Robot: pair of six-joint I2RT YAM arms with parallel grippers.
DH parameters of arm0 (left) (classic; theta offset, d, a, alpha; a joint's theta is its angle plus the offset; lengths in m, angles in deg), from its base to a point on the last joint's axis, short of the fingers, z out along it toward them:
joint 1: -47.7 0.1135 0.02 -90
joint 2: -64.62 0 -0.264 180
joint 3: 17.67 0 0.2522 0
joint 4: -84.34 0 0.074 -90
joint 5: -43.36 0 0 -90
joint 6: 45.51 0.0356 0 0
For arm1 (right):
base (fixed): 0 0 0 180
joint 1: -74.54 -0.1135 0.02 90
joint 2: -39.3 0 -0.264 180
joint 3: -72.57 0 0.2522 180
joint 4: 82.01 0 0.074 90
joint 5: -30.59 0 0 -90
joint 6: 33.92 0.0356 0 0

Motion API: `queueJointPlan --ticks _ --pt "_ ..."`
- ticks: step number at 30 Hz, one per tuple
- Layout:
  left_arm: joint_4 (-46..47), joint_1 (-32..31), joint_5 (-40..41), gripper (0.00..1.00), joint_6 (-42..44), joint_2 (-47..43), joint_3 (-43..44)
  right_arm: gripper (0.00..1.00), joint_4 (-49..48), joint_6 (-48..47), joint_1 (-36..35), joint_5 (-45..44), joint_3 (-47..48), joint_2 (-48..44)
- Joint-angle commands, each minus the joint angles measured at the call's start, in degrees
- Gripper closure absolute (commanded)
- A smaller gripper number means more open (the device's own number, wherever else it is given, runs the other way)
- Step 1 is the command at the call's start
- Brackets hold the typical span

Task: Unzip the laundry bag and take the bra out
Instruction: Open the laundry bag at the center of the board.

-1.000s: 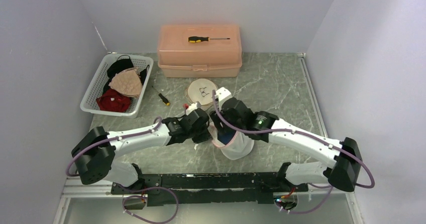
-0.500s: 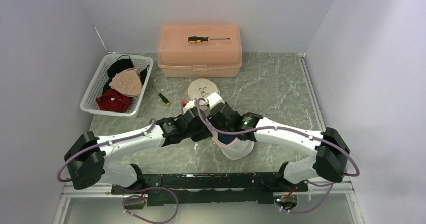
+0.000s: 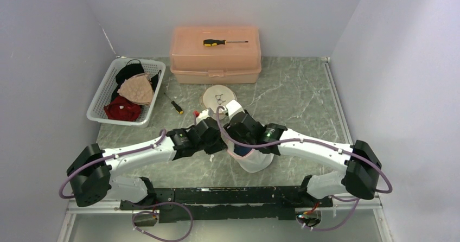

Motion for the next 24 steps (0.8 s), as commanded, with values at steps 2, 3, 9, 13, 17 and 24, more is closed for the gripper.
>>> queueJointPlan --ticks 2,3,9,13,17,24 --pt "0.56 -0.22 0.9 0.97 -0.23 -1.31 -0.51 0.43 -0.97 -0.66 -0.49 0.64 -0.47 0.36" --pt "0.61 -0.18 0.85 0.97 -0.21 -1.19 -0.45 0.44 -0.57 -0.31 -0.53 0.06 -0.13 1.29" --pt "0.53 -0.18 0.9 0.97 -0.25 -1.38 -0.66 0.59 1.78 0.72 -0.87 -4.03 1.83 4.79" --pt "0.36 -0.25 1.2 0.97 -0.44 -1.98 -1.03 0.91 0.32 1.93 -0.81 -6.2 1.57 2.77" --pt "-0.83 -0.24 2.72 0.97 0.06 -2.55 -0.81 1.0 -4.45 4.13 -0.81 -8.44 -0.25 -2.72" --pt "-7.31 -0.21 15.49 0.97 6.27 -6.32 5.62 1.0 -19.71 4.86 0.66 -4.28 -4.48 -12.28"
